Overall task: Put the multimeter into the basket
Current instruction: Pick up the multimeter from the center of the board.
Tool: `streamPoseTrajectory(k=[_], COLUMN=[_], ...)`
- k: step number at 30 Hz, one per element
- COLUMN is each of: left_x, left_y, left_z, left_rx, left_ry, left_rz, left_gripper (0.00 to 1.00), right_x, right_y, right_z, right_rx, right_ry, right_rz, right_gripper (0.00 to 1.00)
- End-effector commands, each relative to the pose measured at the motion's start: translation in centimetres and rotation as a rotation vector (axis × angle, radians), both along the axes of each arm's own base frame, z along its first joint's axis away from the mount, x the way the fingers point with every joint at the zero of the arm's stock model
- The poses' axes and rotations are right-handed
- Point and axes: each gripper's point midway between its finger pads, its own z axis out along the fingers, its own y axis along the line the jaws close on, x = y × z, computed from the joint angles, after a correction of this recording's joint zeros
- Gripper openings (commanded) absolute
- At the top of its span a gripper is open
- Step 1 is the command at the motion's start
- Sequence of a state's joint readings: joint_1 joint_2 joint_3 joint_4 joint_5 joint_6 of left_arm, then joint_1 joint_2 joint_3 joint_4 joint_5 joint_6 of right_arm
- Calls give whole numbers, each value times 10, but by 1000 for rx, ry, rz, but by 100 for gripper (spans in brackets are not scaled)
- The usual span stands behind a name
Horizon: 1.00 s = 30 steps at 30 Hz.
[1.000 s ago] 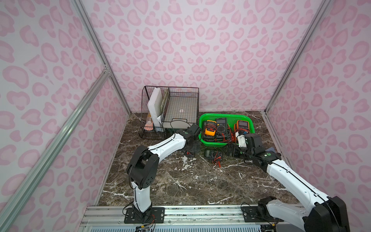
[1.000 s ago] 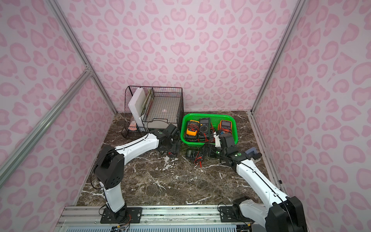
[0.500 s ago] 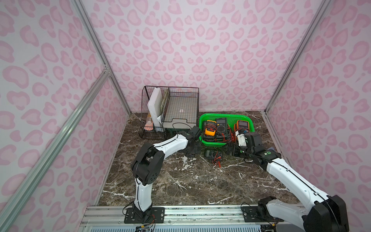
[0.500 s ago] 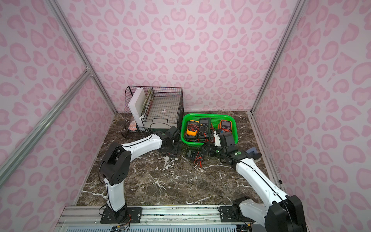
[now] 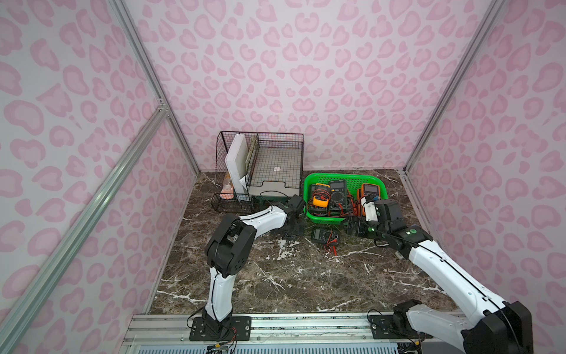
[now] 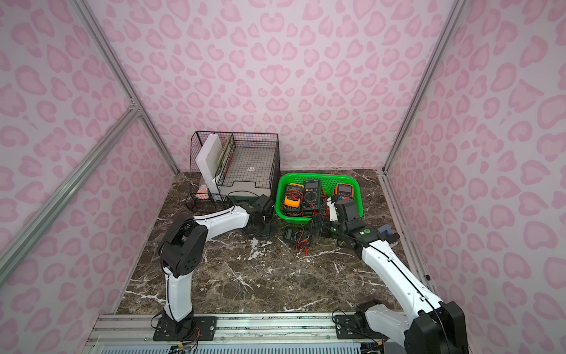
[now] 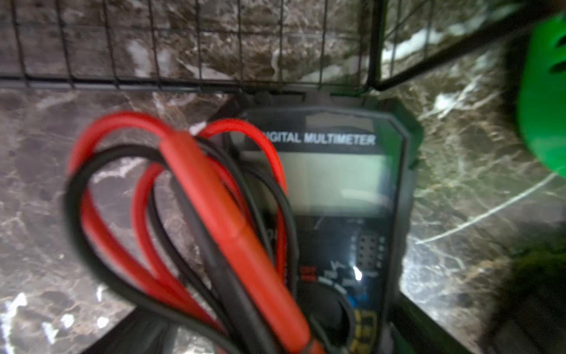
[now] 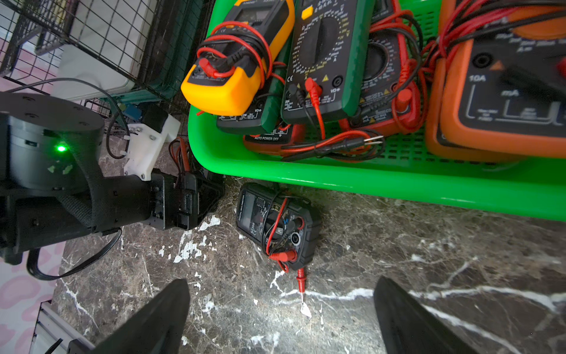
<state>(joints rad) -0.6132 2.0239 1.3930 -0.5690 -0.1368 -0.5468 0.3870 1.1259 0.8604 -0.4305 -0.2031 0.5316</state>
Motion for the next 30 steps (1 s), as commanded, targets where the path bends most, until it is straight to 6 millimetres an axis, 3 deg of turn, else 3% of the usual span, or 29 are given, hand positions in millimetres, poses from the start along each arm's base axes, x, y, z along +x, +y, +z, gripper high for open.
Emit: streamPoseTrajectory(k=[1, 7, 17, 27, 30], left_x=[-1, -3, -5, -14, -18], left_y=[0, -1, -1, 1, 3], left_z=[-8, -13, -6, 7, 11], left_rx=[-3, -6, -21, -43, -52], left_ry=[13, 25, 19, 18, 16], left_rz=[4, -2, -11, -12, -4], left_gripper=[98, 90, 64, 7, 0], right_x=[1, 3, 5, 6, 6], right_y=[-2, -4, -3, -3, -2], right_z=[3, 3, 3, 4, 5], right_rx=[-14, -19, -12, -1, 5], right_ry=[-5, -5, -8, -19, -22], right_rz=[-1, -7, -9, -12, -10], right_gripper=[99, 99, 99, 99, 99])
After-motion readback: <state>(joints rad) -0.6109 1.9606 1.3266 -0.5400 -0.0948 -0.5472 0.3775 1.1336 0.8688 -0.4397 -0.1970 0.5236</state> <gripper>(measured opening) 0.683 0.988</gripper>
